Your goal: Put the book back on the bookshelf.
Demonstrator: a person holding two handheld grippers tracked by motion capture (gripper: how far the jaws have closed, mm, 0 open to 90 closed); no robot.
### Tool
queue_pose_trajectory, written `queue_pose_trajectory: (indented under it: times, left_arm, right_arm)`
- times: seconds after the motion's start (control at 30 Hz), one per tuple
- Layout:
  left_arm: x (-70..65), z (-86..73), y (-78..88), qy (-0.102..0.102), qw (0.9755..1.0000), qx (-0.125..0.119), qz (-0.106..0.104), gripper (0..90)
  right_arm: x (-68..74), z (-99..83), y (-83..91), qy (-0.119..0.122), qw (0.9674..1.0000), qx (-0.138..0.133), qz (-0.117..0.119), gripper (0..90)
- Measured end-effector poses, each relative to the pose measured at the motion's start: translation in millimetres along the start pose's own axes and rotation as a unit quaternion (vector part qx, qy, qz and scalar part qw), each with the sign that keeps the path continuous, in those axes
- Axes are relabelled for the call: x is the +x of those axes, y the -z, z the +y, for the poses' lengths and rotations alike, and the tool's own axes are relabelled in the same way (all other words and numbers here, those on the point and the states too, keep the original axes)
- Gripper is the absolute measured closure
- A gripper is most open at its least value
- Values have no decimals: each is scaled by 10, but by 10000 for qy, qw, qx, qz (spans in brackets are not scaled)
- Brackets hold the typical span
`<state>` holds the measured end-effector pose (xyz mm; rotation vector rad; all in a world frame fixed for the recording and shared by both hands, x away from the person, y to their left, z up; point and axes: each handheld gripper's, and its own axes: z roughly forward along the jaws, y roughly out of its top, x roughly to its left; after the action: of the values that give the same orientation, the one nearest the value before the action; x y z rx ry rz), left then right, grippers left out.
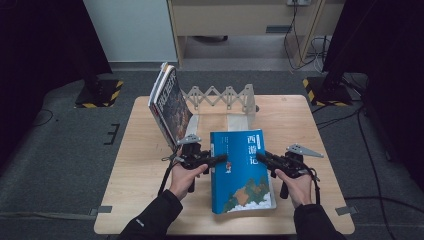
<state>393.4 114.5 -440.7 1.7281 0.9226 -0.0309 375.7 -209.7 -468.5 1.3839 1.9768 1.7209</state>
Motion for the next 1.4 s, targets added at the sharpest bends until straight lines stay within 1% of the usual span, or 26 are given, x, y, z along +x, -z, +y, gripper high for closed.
queue_pose_trajectory:
  times: [0.1,0.13,0.33,0.43,0.6,0.7,0.8,0.87,0.93,1.07,1.13,1.17,1.27,1.33,1.4]
  left_arm:
    - [-23,18,37,-94,9998,-152,-22,560]
    - [-29,19,47,-118,9998,-159,-30,562]
    - [-45,11,67,-220,9995,-172,-128,563]
    - [-21,10,60,-214,9996,-83,-163,557]
    - [9,5,39,-192,9998,45,-86,544]
    - [31,1,17,-131,9998,136,-51,538]
    - [49,-8,-7,-66,9998,173,-61,537]
    - [50,-16,-16,-26,9998,166,-65,543]
    - [46,-17,-11,-34,9998,157,-69,549]
    - [14,-6,12,-139,9998,158,-68,552]
    - [-2,7,17,-181,9997,141,-84,552]
    - [-10,16,22,-225,9997,103,-82,554]
    - [-59,80,43,-373,9993,-71,-46,562]
    - [-95,131,63,-456,9987,-211,-42,572]
    - [-133,177,86,-594,9978,-296,-21,582]
  right_arm:
    - [23,37,17,45,9999,-140,33,704]
    - [30,46,24,88,9998,-177,45,706]
    - [43,49,46,136,9995,-244,116,711]
    - [40,29,39,113,9995,-280,135,715]
    - [49,10,19,111,9993,-301,196,730]
    - [60,9,12,132,9991,-325,253,738]
    - [64,1,5,178,9990,-321,258,739]
    - [50,-7,4,158,9991,-299,248,736]
    - [38,-15,6,127,9993,-266,239,724]
    - [29,-14,-3,120,9994,-231,218,709]
    - [26,-8,-5,65,9994,-234,233,718]
    - [24,-1,5,35,9994,-229,252,725]
    - [26,43,35,-9,9989,-354,312,742]
    - [38,79,46,36,9984,-469,304,745]
    - [48,116,54,82,9979,-565,306,747]
